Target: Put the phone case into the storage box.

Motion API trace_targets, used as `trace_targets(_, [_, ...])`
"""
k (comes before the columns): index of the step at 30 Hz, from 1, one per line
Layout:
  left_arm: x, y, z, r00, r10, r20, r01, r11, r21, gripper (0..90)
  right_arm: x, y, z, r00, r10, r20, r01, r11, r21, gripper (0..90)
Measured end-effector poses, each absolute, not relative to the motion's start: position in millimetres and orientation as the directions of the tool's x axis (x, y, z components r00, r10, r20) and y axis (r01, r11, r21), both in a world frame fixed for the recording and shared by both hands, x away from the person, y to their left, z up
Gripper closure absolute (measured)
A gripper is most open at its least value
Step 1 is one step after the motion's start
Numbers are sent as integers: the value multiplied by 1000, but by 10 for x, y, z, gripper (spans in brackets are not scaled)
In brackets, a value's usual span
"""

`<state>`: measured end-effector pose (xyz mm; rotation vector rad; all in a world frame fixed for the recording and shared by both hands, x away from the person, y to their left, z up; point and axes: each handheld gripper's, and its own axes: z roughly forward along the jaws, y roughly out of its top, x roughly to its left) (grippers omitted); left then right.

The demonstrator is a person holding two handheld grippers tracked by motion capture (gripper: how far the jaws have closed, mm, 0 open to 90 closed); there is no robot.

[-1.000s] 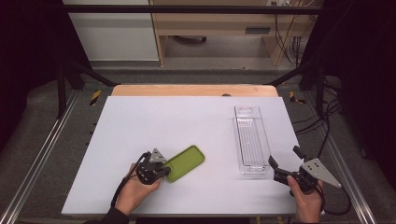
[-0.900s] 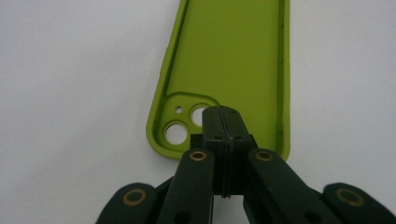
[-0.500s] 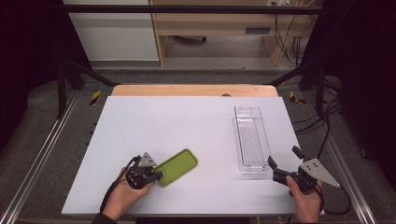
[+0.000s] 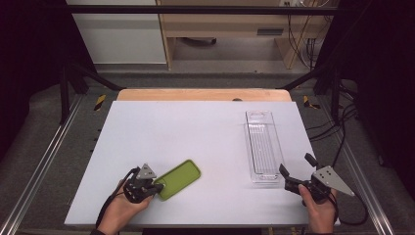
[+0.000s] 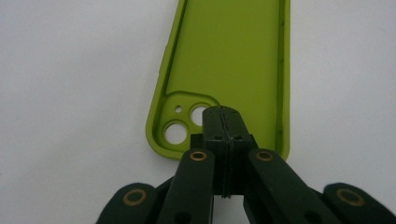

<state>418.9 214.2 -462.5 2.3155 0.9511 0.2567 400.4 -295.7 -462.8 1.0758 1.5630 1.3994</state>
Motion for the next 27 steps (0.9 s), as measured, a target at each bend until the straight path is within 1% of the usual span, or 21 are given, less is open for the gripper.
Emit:
trace_targets(2, [4186,2154,-4615,718,694,-46,569,-548,613,900,4002,-2956,-4627,-352,936,-6,98,43,994,25])
trace_targets(6, [4169,2204,-4535,717,696,-35,542,-526,655,895,3999,-2964,-4627,-351,936,-6,98,44,994,25])
trace_targets(7, [4166,2215,-4511,715,699,-21,528,-521,671,823,4002,-2963,-4630,-351,937,-7,98,44,994,25])
trace_targets(8, [4163,2226,-4485,714,700,-3,512,-519,684,823,4002,-2963,-4630,-351,937,-7,98,44,994,25])
trace_targets(9, [4163,2236,-4462,710,704,12,495,-511,702,694,4006,-2960,-4633,-352,936,-12,97,49,994,25])
trace_targets(10, [4168,2249,-4439,705,709,23,473,-494,729,694,4006,-2960,-4633,-352,936,-12,97,49,994,25])
trace_targets(11, [4173,2258,-4428,704,710,27,462,-486,742,532,4006,-2955,-4633,-353,935,-12,99,50,994,25])
trace_targets(12, [4185,2268,-4418,699,714,31,455,-478,751,532,4006,-2955,-4633,-353,935,-12,99,50,994,25])
trace_targets(13, [4199,2275,-4414,693,720,29,455,-468,758,399,4005,-2955,-4634,-354,935,-11,99,49,994,25])
trace_targets(14, [4211,2283,-4415,688,725,30,453,-462,762,399,4005,-2955,-4634,-354,935,-11,99,49,994,25])
trace_targets(16, [4241,2290,-4447,693,721,11,460,-454,764,254,4004,-2956,-4634,-353,936,-10,99,48,994,24])
trace_targets(17, [4247,2289,-4459,694,720,12,461,-458,760,167,4002,-2955,-4635,-353,936,-6,101,44,994,24])
trace_targets(18, [4253,2284,-4475,697,717,12,462,-461,758,167,4002,-2955,-4635,-353,936,-6,101,44,994,24])
trace_targets(20, [4261,2266,-4516,710,704,3,468,-475,746,104,4003,-2955,-4636,-353,936,-6,100,43,994,24])
trace_targets(21, [4259,2250,-4537,716,698,0,468,-481,742,88,4005,-2953,-4637,-352,936,-5,100,43,994,24])
trace_targets(27, [4256,2134,-4657,754,657,-5,465,-528,710,62,4001,-2959,-4634,-354,935,-5,97,42,994,23])
